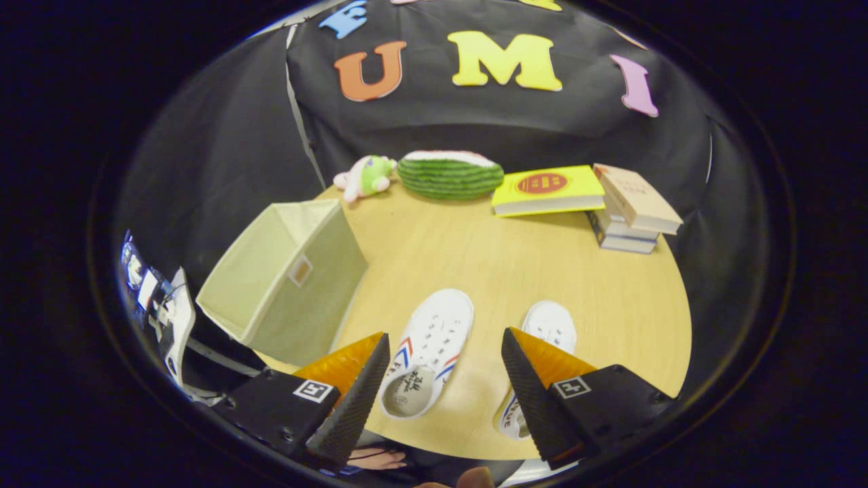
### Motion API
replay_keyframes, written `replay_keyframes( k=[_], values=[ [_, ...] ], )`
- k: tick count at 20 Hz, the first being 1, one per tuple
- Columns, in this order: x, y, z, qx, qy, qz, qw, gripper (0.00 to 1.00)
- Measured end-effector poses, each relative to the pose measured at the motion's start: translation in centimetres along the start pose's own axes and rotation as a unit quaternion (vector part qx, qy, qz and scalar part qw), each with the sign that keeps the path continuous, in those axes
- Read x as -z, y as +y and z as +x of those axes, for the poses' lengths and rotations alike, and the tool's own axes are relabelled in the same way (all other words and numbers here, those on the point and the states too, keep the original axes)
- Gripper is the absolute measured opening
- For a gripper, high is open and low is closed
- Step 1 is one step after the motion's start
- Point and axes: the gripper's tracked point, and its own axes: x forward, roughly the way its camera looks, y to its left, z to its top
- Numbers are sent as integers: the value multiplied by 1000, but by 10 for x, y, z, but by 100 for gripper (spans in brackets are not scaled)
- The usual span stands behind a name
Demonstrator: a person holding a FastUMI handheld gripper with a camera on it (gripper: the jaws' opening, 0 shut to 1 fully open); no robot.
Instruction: Open the storage box then place both shoes into the box .Put the left shoe in first, then the right shoe, with the right side of both shoes facing outward in a uniform manner.
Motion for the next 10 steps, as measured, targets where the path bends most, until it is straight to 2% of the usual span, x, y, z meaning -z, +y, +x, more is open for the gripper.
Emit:
replay_keyframes(
  k=[4,10],
  values=[
    [43,-11,41,-15,90,30,995,100],
    [68,-16,75,-15,148,44,988,100]
  ],
)
